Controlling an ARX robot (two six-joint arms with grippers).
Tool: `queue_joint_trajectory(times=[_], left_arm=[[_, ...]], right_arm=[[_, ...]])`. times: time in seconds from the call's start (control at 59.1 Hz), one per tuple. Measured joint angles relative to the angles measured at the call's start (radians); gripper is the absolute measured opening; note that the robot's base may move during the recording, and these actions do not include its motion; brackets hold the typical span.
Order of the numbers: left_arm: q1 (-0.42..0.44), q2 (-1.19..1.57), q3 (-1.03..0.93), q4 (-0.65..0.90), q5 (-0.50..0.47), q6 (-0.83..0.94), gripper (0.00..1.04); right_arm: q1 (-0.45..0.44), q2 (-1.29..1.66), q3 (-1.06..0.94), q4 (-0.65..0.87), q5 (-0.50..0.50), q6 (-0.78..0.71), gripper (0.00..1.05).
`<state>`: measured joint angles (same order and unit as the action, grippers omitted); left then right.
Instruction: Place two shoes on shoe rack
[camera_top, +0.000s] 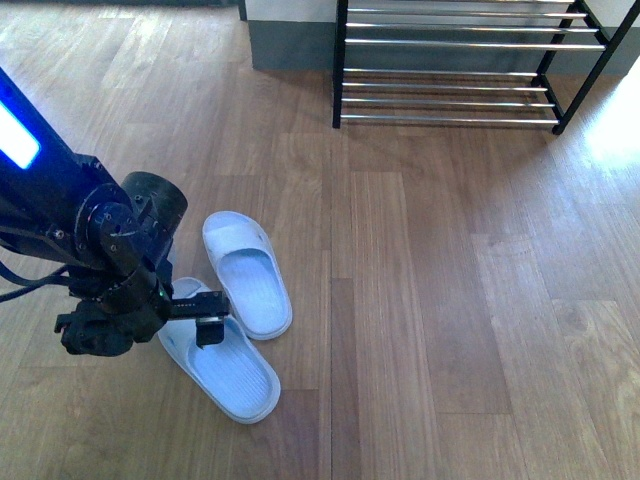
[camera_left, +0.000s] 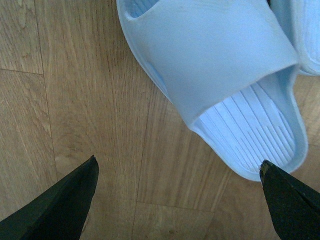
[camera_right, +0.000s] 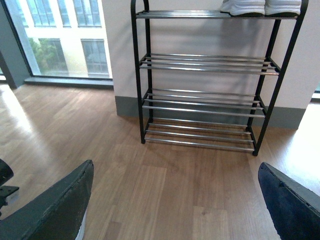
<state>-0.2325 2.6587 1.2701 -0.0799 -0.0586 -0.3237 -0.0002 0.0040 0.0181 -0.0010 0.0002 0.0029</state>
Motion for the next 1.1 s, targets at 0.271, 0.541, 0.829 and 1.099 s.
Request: queue_joint_trajectory(times=[0.271,0.541,0.829,1.099], left_arm=[[0.005,0.133,0.121,0.002,-0.011,0.047,0.95],[-0.003,0.214,0.162,0.038,-0.091,0.075,0.95],[0.012,0.248,0.152,0.251,-0.223,0.154,0.95],[0.017,0.270,0.150,0.268,-0.248,0.178,0.59]], right_arm=[[0.000,0.000,0.000,0.000,0.000,0.000,0.95],[0.000,0.000,0.000,0.000,0.000,0.000,0.95],[0.000,0.000,0.000,0.000,0.000,0.000,0.95],[0.000,0.000,0.000,0.000,0.000,0.000,0.95]])
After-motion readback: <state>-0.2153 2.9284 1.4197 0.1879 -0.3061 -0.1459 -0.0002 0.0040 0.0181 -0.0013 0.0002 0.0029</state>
